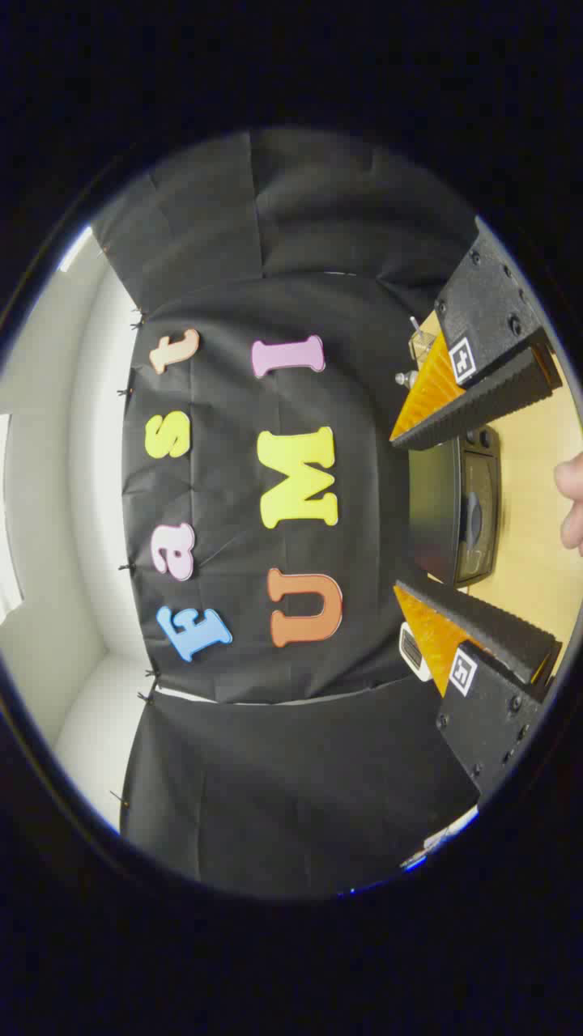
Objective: Open the toaster oven, put the food inside, and close the toaster oven door.
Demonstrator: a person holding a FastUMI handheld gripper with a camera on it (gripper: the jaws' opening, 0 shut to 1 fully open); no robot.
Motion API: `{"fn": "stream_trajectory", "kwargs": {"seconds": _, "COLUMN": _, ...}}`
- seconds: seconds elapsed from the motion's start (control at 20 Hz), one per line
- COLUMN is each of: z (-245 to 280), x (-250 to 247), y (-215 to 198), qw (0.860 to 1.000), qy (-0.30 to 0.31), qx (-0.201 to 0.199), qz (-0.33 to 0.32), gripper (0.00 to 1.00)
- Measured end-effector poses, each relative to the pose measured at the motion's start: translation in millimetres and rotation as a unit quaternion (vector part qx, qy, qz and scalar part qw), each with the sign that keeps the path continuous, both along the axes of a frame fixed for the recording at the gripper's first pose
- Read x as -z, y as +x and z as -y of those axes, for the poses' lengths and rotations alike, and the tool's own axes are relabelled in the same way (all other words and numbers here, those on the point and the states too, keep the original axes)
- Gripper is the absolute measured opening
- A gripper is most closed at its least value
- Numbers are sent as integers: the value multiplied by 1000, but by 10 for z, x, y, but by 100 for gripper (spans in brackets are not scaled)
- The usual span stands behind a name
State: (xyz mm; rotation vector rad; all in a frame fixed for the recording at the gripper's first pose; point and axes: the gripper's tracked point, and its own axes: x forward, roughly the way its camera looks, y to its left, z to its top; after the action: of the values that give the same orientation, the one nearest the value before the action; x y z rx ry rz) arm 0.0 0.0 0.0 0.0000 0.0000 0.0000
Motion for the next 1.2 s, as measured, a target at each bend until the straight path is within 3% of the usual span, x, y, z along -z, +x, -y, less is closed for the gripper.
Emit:
{"fn": "stream_trajectory", "kwargs": {"seconds": 0.7, "z": 159, "x": 84, "y": 26, "qw": 1000, "qy": -1, "qx": 26, "qz": -14, "gripper": 100}}
{"fn": "stream_trajectory", "kwargs": {"seconds": 1.2, "z": 270, "x": 456, "y": 155, "qw": 997, "qy": -5, "qx": 53, "qz": -61, "gripper": 100}}
